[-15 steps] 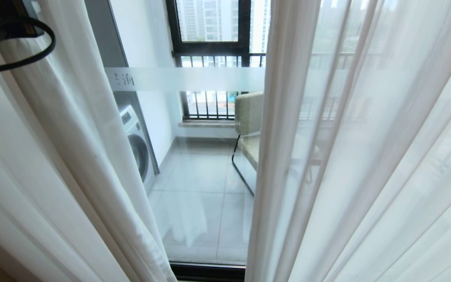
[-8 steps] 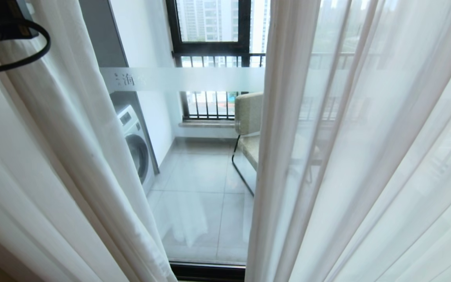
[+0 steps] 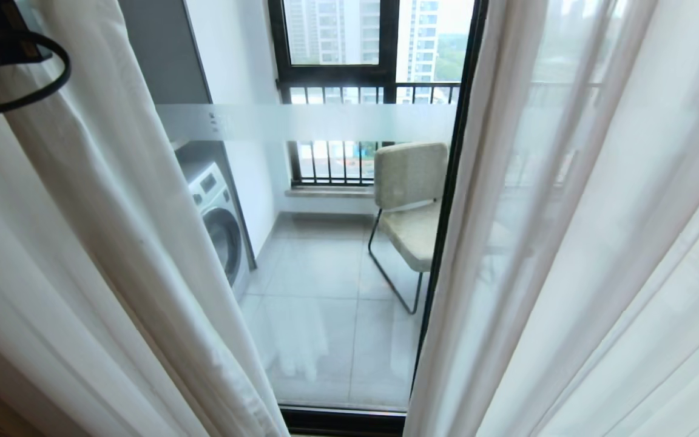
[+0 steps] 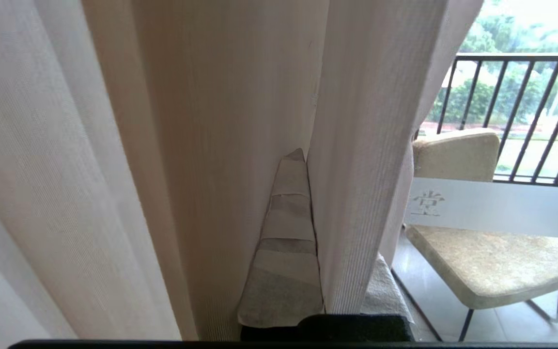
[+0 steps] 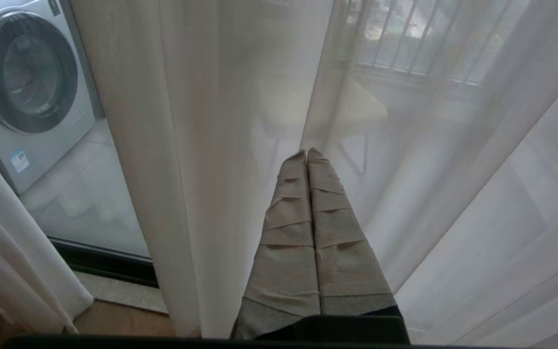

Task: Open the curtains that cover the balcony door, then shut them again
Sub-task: Pull the inner curtains open on both sides

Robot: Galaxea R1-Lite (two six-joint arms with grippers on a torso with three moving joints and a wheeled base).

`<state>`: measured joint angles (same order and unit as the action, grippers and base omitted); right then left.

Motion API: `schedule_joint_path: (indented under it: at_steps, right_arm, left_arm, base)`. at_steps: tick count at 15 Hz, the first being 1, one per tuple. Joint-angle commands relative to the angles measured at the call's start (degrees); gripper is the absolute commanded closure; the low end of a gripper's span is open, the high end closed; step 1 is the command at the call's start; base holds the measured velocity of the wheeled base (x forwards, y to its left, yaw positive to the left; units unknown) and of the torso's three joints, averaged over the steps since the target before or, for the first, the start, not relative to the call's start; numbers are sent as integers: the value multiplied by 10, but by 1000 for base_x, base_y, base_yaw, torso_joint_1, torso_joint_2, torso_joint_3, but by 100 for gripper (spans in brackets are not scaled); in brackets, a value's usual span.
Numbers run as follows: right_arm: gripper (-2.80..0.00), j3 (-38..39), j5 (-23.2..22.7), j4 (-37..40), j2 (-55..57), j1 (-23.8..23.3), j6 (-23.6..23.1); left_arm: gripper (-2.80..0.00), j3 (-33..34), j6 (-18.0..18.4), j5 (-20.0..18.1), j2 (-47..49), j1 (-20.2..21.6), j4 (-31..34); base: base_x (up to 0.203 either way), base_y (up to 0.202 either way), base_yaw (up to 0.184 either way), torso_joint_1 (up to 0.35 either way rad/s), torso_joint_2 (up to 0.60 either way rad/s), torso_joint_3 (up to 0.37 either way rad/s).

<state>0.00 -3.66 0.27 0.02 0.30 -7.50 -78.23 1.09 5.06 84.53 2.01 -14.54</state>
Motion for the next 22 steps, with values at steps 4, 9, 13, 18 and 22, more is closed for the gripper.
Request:
schedule_joint_path:
  at_steps: [4,9,13,18,22]
  right_arm:
    - [0,0,0,0,0,0,-1]
    - [0,0,0,0,0,0,-1]
    - [0,0,0,0,0,0,-1]
    - [0,0,0,0,0,0,-1]
    - [0,0,0,0,0,0,-1]
  left_arm:
    - [0,0,1,0,-4,-1,0]
    - [0,1,0,0,-15,-1,4]
    - [0,1,0,2,-16,-1,3]
    - [0,2,0,3,-22,-1,6]
    - [0,3,0,3,-24,0,6]
  base:
    - [0,190,2,2,3,3]
    - [0,192,2,4,2,1]
    - [0,192,1,4,4,3]
    - [0,188,1,4,1,2]
    - [0,191,1,2,0,2]
